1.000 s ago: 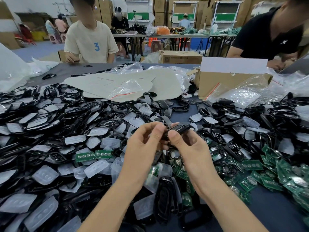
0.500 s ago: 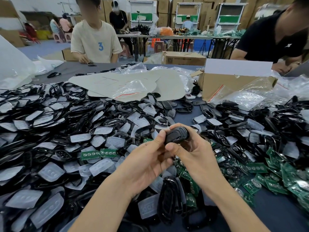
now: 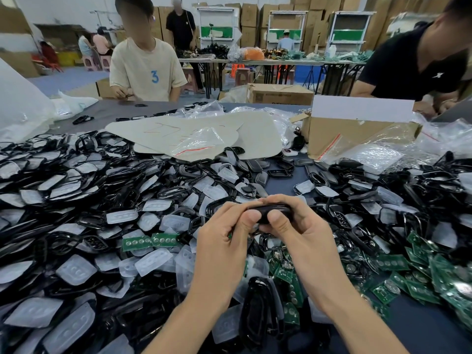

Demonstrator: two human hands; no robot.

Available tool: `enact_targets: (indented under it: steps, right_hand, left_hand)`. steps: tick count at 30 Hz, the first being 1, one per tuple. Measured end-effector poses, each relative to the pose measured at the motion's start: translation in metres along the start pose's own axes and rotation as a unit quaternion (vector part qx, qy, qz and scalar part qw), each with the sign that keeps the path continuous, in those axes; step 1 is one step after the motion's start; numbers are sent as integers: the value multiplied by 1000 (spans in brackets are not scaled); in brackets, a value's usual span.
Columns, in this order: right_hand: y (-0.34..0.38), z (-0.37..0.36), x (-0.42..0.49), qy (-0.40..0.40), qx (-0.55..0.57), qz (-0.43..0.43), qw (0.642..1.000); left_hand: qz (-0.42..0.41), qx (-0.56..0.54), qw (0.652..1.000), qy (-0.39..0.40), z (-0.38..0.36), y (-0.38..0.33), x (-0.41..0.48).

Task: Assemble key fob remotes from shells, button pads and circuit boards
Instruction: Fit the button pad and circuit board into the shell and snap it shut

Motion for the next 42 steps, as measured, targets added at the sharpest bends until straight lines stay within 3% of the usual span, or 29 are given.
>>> enact_targets:
  steps: [12,24,28,42]
  right_hand:
    - [3,-6,-6,-28,-33,36,998]
    - [5,-6,-6,-30,-51,28,998]
    - [4,-6,-7,-30,-44,27,998]
    - [4,-6,-9,-23,-77,43,996]
  left_hand:
    - [-64,62,995,-34,-3,0,-4]
    - [32,10,999,34,-2,0,-2]
    - [-13,27,999,32,0,-5,-1]
    - [-22,-3,1000,11,2,-4,0]
Point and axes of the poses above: each hand's wrist, its own x-axis towards the middle knuckle, its own z-axis out of the back of the hand, y = z × x, the point moved 2 cm from there along x, towards the middle knuckle, and after that the axes turned 3 degrees about y, right-handed, at the moved point
